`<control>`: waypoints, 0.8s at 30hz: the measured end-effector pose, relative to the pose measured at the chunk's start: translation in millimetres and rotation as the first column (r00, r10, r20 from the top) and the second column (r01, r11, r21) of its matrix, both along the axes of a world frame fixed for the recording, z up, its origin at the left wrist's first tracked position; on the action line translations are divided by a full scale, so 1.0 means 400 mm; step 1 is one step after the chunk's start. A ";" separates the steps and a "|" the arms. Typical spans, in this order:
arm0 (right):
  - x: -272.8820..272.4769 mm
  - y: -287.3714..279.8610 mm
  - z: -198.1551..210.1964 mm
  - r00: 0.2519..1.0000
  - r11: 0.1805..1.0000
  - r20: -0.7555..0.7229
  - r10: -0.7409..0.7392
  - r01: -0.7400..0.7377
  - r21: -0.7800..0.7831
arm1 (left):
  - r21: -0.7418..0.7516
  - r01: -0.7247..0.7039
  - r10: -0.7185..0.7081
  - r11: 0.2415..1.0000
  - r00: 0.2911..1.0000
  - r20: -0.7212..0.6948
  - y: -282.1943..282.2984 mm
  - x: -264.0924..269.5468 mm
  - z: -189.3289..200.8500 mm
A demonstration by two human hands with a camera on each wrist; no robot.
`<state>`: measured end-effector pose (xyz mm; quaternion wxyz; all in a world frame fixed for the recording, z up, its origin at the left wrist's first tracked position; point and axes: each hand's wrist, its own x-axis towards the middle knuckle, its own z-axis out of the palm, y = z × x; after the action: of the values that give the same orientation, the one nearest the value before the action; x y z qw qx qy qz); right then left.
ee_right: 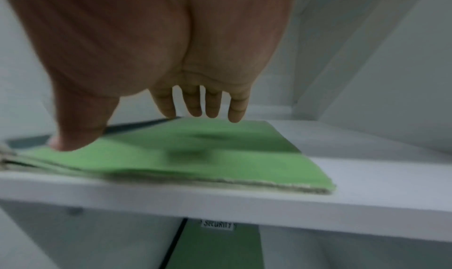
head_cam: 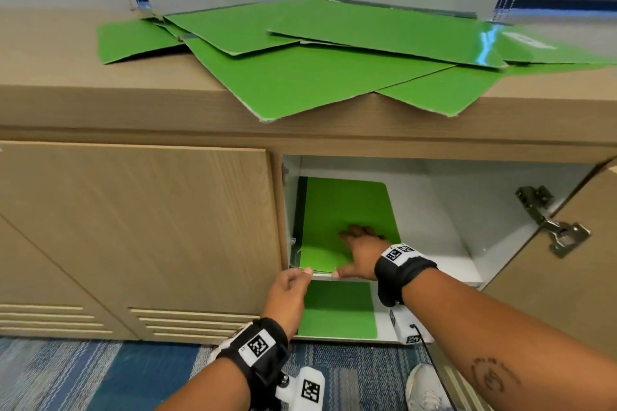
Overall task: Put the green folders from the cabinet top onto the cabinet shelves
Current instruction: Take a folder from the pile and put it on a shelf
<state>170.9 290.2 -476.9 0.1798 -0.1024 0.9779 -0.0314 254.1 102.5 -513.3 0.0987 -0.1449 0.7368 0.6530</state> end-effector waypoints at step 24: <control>0.367 0.086 0.694 0.884 0.803 -0.435 -0.169 -0.132 -0.581 | -0.586 -0.261 -0.473 0.767 0.387 -0.792 0.060 0.130 0.843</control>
<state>317.8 324.8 -199.5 -0.1022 -0.1482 0.9326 -0.3127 306.0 126.4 -175.9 -0.3324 0.2663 0.8445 0.3247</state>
